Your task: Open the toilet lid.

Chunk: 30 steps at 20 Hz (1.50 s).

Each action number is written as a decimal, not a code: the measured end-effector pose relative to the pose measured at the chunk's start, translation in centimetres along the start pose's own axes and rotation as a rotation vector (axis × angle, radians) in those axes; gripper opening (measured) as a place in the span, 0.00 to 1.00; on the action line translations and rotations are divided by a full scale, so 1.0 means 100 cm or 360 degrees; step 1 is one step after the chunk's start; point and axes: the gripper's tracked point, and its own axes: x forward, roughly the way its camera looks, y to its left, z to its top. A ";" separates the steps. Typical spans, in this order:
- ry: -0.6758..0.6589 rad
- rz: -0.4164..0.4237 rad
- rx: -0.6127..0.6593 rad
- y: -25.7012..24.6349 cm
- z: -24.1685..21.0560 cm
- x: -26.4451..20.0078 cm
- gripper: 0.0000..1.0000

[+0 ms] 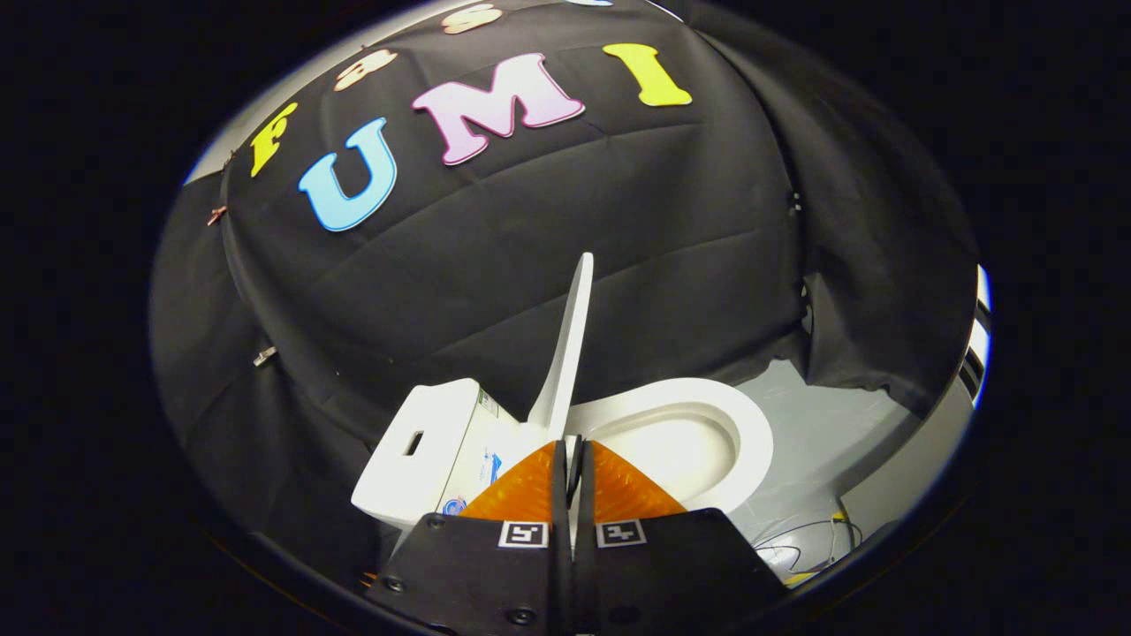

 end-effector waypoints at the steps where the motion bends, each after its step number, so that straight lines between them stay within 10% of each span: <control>1: -0.0005 -0.0003 -0.0017 0.009 0.001 -0.002 0.05; 30: -0.0191 -0.0234 -0.0708 0.244 -0.047 -0.004 0.06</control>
